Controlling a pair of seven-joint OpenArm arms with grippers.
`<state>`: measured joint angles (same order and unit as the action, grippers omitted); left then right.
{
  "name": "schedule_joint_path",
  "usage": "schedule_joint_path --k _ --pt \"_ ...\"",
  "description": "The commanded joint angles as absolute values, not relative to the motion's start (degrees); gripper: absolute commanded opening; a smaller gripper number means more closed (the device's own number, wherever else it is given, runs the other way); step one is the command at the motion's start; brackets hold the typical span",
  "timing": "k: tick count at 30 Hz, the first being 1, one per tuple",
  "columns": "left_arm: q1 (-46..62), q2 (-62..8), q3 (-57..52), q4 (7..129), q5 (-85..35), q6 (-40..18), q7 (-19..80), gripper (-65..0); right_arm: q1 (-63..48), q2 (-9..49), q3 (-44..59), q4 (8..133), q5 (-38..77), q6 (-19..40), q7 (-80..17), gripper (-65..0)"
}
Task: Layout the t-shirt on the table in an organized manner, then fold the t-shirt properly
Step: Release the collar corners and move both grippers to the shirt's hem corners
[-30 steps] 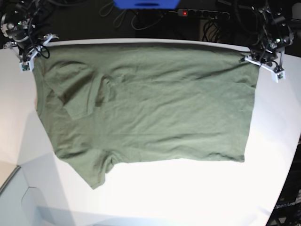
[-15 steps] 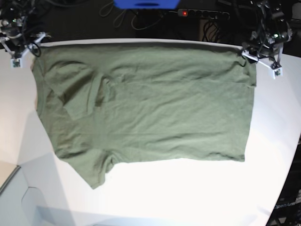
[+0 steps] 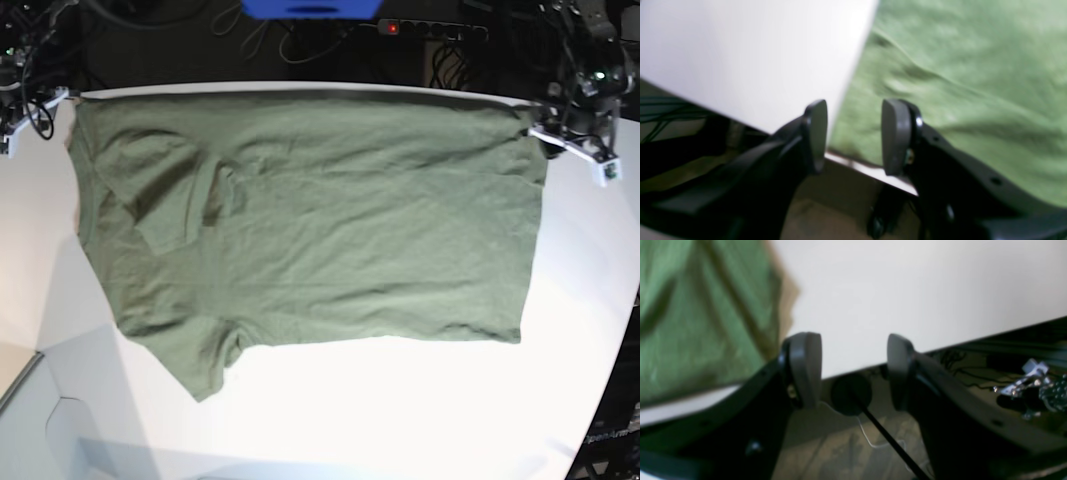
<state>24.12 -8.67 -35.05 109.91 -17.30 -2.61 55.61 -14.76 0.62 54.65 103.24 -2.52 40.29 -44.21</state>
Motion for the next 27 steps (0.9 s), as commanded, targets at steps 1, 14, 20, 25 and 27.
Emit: schedule_joint_path --k 1,14,20,25,27 --pt "24.0 -8.7 -36.4 111.1 -17.1 -2.3 54.9 -38.7 -14.5 1.5 55.4 104.3 -2.2 40.0 -43.5 -33.2" --pt "13.1 -9.5 -39.4 111.3 -17.1 -2.4 54.9 -12.8 -1.1 6.5 51.6 103.8 -2.2 40.0 -43.5 -33.1" --pt "2.9 -9.2 -38.2 110.5 -17.0 -2.4 54.9 -12.8 9.6 7.0 43.6 97.5 -2.3 40.0 -43.2 -33.1" --pt "-3.8 -9.5 -34.4 107.2 -16.7 -2.4 54.8 -12.8 20.2 10.4 35.7 81.7 -2.3 40.0 -43.0 -33.1" --pt "-5.6 -9.5 -33.7 105.4 -16.7 -2.4 54.8 -12.8 24.7 12.4 31.2 73.3 -2.3 40.0 -42.4 -33.1"
